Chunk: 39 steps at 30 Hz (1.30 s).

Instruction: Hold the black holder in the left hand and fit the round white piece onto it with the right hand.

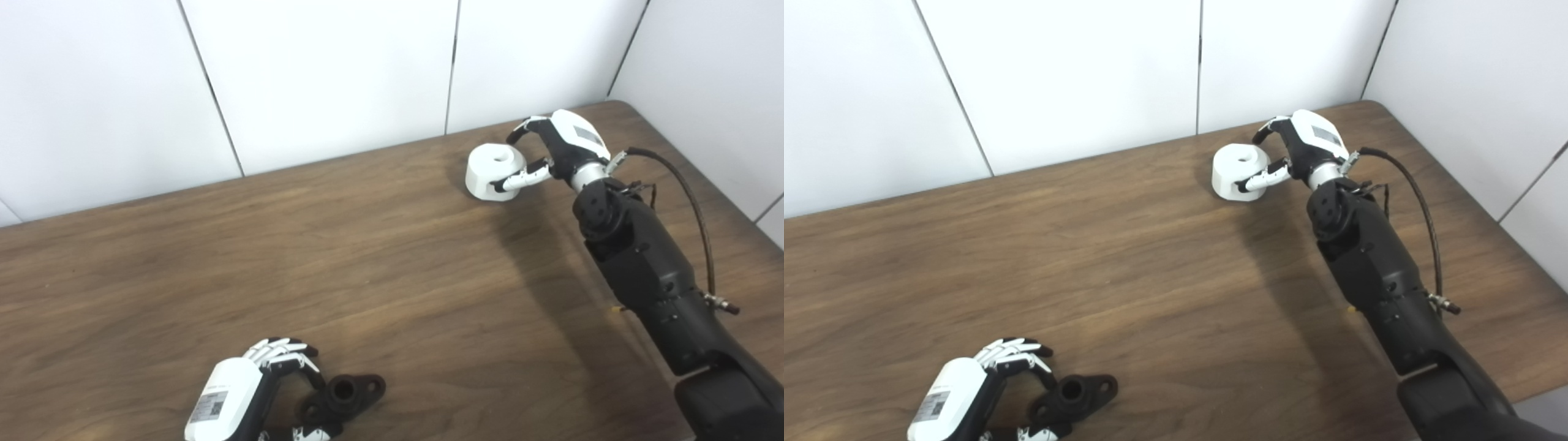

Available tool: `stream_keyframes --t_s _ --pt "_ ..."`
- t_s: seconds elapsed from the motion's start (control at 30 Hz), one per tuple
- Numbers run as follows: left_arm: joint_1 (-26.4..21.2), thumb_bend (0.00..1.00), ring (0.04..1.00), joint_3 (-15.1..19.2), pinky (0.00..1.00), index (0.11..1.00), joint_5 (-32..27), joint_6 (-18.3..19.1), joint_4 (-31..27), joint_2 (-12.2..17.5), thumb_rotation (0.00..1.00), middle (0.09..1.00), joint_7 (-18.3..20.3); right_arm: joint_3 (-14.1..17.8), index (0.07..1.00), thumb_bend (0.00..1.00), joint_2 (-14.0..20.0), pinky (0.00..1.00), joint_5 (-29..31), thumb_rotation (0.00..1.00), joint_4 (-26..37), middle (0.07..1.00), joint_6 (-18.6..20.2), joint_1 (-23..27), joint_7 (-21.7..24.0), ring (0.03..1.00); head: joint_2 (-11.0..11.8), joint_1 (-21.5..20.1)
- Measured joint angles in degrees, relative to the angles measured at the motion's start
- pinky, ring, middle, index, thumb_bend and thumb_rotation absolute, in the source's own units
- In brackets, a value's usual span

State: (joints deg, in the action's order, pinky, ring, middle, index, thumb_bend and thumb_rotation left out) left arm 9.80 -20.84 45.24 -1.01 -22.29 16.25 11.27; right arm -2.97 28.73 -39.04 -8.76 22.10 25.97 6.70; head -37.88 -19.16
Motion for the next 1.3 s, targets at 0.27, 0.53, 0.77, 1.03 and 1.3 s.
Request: stream_keyframes --t_s 0.27,0.53,0.77,1.03,1.3 --pt "0.21 0.51 0.826 0.34 0.87 0.489 0.20 0.16 -0.22 -0.41 0.05 0.759 0.52 -0.15 0.630 0.77 0.00 0.80 0.01 0.24 -0.06 0.873 -0.07 0.00 -0.21 0.925 0.00 0.00" --pt "0.31 0.51 0.829 0.53 0.87 0.490 0.25 0.20 -0.34 -0.52 0.05 0.763 0.69 -0.44 0.621 0.77 0.00 0.80 0.01 0.24 -0.05 0.873 -0.06 0.00 -0.21 0.925 -0.18 0.00" --pt "0.38 0.51 0.825 0.53 0.86 0.490 0.42 0.75 -0.68 -0.63 0.05 0.760 0.97 -0.51 0.620 0.77 0.00 0.80 0.25 0.24 -0.05 0.872 -0.08 0.00 -0.21 0.924 -0.35 0.00" --pt "0.38 0.51 0.824 0.55 0.86 0.489 0.41 0.74 -0.67 -0.64 0.05 0.759 0.94 -0.46 0.516 0.57 0.01 0.81 1.04 0.17 -0.05 0.868 -0.21 0.00 -0.24 0.928 -0.35 0.00" --pt "0.36 0.51 0.823 0.54 0.86 0.489 0.41 0.74 -0.68 -0.67 0.05 0.759 0.91 -0.22 0.488 0.52 0.21 0.80 1.77 0.14 -0.14 0.841 -0.91 -0.02 -0.91 0.909 -0.44 0.26"
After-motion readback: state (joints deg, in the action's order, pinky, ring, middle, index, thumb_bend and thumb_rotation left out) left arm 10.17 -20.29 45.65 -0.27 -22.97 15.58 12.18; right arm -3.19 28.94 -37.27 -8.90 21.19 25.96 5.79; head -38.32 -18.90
